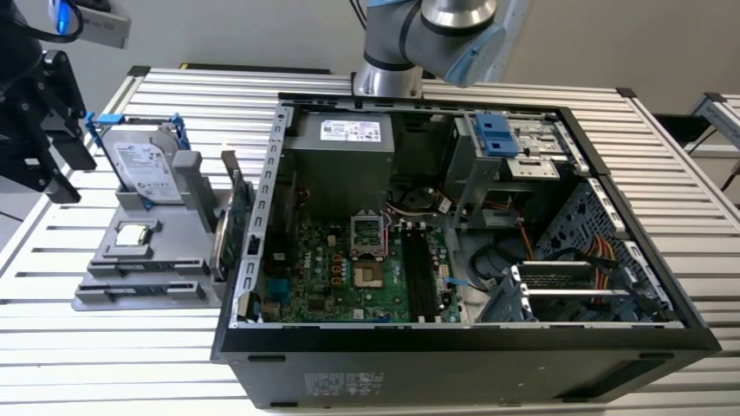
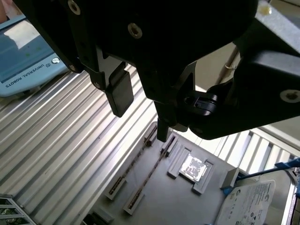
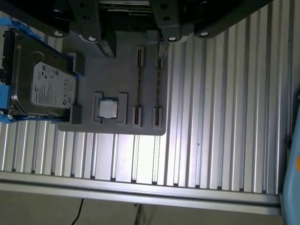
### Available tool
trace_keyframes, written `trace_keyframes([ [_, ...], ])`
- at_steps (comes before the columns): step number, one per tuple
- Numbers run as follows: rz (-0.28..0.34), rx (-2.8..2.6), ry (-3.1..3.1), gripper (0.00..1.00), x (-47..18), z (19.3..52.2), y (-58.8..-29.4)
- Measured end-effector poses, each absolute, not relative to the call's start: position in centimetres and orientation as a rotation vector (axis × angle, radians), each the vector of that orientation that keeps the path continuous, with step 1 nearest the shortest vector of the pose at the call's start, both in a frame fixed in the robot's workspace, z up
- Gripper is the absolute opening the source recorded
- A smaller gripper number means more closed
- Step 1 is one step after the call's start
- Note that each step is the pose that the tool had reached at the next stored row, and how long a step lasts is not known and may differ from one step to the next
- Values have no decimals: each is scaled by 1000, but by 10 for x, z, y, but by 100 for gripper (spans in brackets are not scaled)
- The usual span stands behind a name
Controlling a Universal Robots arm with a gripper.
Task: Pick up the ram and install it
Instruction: 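Pick up the ram and move it above insertion slot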
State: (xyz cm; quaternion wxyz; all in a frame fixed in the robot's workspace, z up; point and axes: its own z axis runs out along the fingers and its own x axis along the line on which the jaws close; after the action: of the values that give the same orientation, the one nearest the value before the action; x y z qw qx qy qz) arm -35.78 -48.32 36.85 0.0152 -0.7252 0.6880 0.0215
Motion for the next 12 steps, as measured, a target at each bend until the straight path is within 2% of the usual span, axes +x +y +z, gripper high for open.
trace_keyframes([
  [12, 67, -2256, 2141, 100, -358, 363, -483],
])
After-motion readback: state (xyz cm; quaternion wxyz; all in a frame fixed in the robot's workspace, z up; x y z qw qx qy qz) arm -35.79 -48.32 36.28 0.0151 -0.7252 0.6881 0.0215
